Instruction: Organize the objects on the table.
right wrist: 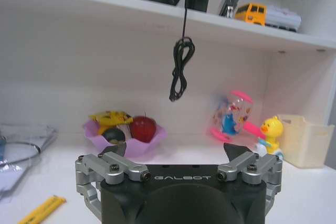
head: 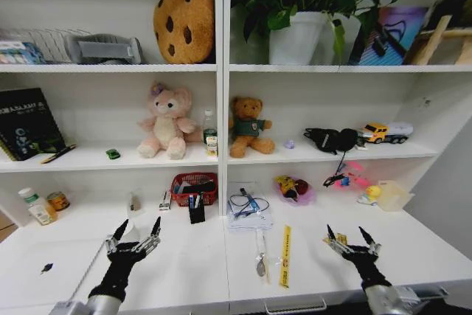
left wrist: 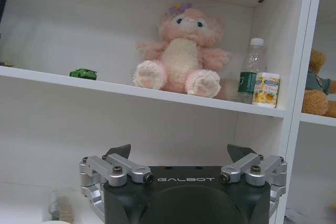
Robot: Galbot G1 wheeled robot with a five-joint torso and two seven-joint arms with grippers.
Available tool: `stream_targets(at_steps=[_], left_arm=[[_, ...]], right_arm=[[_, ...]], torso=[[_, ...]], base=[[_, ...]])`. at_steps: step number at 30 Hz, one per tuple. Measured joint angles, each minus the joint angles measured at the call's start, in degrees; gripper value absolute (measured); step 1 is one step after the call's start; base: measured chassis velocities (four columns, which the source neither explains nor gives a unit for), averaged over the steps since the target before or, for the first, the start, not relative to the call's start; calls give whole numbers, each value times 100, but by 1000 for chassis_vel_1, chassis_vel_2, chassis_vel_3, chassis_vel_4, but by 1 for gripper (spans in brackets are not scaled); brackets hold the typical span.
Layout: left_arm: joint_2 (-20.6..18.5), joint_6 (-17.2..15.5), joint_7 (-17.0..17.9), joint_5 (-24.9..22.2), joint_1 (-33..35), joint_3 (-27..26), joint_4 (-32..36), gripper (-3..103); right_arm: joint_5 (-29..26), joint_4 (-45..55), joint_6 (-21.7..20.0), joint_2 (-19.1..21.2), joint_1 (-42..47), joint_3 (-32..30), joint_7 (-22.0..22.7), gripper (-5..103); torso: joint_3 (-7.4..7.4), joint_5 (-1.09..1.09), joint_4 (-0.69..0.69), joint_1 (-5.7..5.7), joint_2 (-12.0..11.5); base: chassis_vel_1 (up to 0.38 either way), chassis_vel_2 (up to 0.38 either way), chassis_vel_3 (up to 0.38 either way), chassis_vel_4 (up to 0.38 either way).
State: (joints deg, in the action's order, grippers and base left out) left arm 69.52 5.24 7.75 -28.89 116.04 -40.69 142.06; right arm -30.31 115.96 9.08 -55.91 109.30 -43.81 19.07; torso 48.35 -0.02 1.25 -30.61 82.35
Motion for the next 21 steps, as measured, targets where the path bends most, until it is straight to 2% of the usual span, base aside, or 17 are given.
stream_targets(at_steps=[5,15,18,20,21], left_arm=[[1,0,0,0,0,0,0,100],[0,0,0,0,0,1,0,100],[1,0,0,0,0,1,0,100],[0,0,0,-1,0,1,0,100],[0,0,0,-1,0,1,0,100]], right_arm=[[-101,-359,-373,47,-241,58,137,100],[-335,-924,-754,232,-862,296,181,101],[-344,-1010,-802,260,-969,383,170,95],[-373,-1098,-883,297,-1095,512,163,86],[-373,-1098,-883,297,-1095,512,163,86]], torso=[[0,2,-1,0,0],[0,1,-2,0,0],[0,1,-1,0,0],[0,2,-2,0,-1],[0,2,-2,0,-1]], base=[[0,0,0,0],[0,0,0,0],[0,0,0,0],[0,0,0,0],[0,0,0,0]])
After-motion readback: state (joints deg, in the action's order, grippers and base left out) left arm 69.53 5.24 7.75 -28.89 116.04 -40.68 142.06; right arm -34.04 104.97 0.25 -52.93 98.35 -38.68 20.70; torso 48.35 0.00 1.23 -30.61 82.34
